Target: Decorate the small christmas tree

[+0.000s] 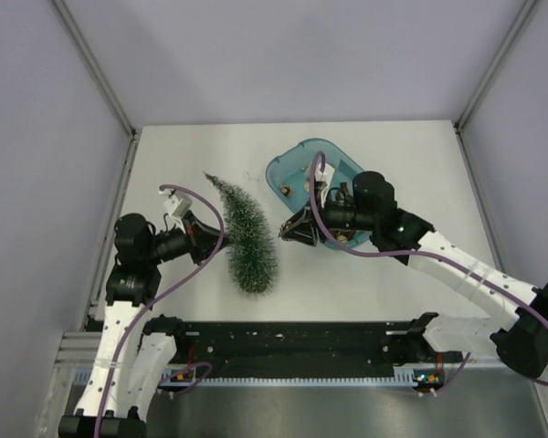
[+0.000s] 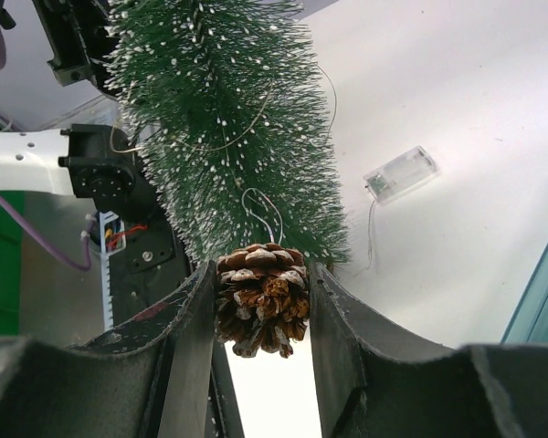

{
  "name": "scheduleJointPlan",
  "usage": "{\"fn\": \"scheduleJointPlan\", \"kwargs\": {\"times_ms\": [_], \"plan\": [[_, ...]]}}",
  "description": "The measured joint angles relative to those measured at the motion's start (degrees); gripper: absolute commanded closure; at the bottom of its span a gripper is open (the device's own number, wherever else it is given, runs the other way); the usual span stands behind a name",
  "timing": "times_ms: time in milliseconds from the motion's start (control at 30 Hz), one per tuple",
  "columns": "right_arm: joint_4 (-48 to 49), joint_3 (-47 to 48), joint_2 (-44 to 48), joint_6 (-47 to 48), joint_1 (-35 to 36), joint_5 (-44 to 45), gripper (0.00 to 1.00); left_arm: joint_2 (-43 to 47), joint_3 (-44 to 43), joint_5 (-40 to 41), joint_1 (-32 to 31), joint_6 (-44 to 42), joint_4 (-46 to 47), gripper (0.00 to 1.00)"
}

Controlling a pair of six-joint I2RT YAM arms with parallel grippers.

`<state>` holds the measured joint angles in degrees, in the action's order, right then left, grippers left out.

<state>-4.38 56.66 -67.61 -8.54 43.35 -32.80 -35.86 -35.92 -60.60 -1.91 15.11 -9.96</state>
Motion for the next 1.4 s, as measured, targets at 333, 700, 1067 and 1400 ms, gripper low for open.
{"fn": "scheduleJointPlan", "kwargs": {"times_ms": [333,700,1067,1400], "plan": [[-2.49,0.02,1.29,0.59,0.00,0.20,0.85,0.13,0.07,0.00,0.00,0.02,0.00,1.00],[-3.58,0.00,1.29,0.85,0.00,0.17,0.85,0.11,0.13,0.02,0.00,0.07,0.07,1.00],[-2.19,0.07,0.39,0.74,0.00,-0.28,0.85,0.11,0.15,0.00,0.00,0.26,0.09,1.00],[-0.50,2.73,-4.33,0.85,0.00,-0.22,0.87,0.11,0.15,0.00,0.00,0.26,0.09,1.00]]}}
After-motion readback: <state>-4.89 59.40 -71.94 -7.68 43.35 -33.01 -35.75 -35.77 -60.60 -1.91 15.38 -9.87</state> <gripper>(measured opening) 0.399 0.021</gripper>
